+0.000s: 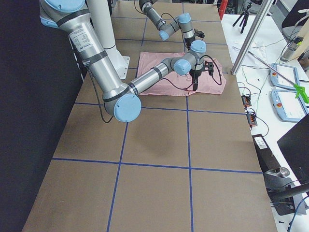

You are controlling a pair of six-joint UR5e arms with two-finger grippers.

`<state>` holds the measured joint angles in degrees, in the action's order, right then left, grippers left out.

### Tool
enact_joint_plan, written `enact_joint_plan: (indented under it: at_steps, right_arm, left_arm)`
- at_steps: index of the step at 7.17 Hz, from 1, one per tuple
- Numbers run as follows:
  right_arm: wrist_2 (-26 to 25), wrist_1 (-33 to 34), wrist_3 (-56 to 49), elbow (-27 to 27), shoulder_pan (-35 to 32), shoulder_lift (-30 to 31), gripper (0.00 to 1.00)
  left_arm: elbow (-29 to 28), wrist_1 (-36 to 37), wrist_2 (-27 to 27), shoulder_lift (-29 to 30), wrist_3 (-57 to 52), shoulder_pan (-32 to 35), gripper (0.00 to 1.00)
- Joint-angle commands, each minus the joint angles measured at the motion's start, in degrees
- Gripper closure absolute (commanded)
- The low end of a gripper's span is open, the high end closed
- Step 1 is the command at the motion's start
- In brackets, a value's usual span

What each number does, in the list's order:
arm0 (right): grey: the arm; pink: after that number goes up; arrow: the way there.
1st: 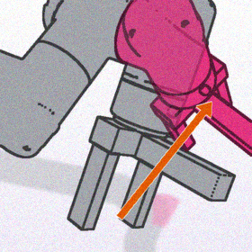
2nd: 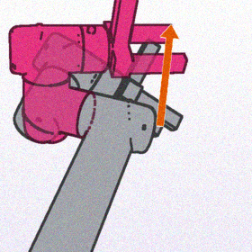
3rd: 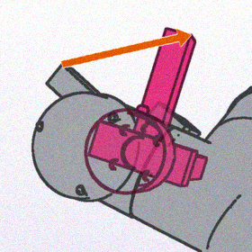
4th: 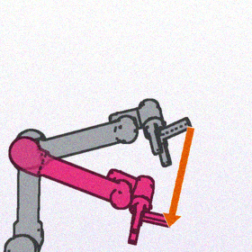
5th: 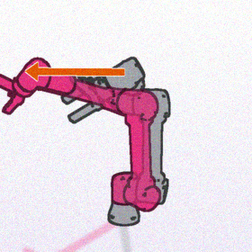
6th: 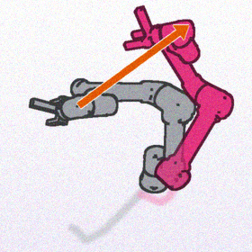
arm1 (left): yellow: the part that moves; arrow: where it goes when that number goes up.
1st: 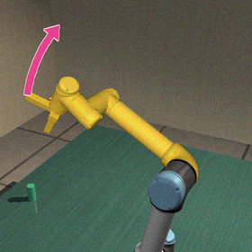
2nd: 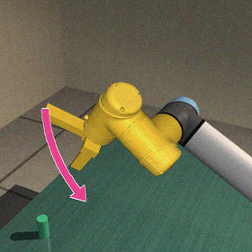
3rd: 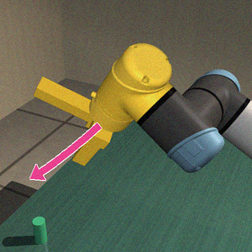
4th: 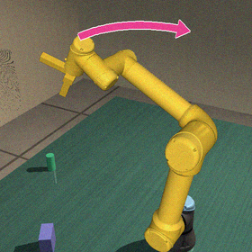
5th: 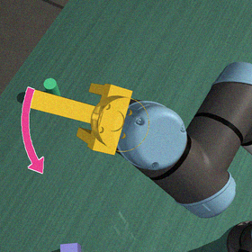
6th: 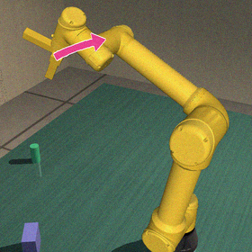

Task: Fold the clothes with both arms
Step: 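Grasp the sleeve nearest the left gripper and fold it over the chest, then release the sleeve with the left gripper while the right gripper moves to the hem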

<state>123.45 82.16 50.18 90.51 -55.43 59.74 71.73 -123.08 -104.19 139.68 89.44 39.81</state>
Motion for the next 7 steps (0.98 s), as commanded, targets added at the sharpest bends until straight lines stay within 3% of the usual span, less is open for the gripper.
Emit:
enact_joint_plan:
  at_steps: [1, 2, 3, 5, 7]
  right_arm:
    - [-0.7, -2.0, 5.4, 3.1, 0.5, 2.8, 0.0]
    - [-2.0, -5.0, 7.1, 6.8, 2.1, 8.2, 0.0]
    - [-6.2, -7.9, 10.9, 12.4, 5.8, 14.3, 0.0]
    - [-18.3, -8.9, 24.2, 23.1, 19.3, 21.1, 0.0]
    - [-27.6, -8.9, 33.3, 27.3, 31.0, 24.5, 0.0]
  left_arm:
    - [23.1, 12.4, -3.3, -12.4, -5.4, -0.4, 0.0]
    - [32.6, 18.5, -3.5, -16.9, -9.0, -1.0, 0.0]
    - [36.9, 20.0, -3.4, -20.7, -9.5, -1.6, 0.0]
    - [40.1, 19.8, 0.3, -26.9, -12.9, -4.1, 0.0]
    - [41.3, 19.8, 1.4, -28.1, -13.3, -4.1, 0.0]
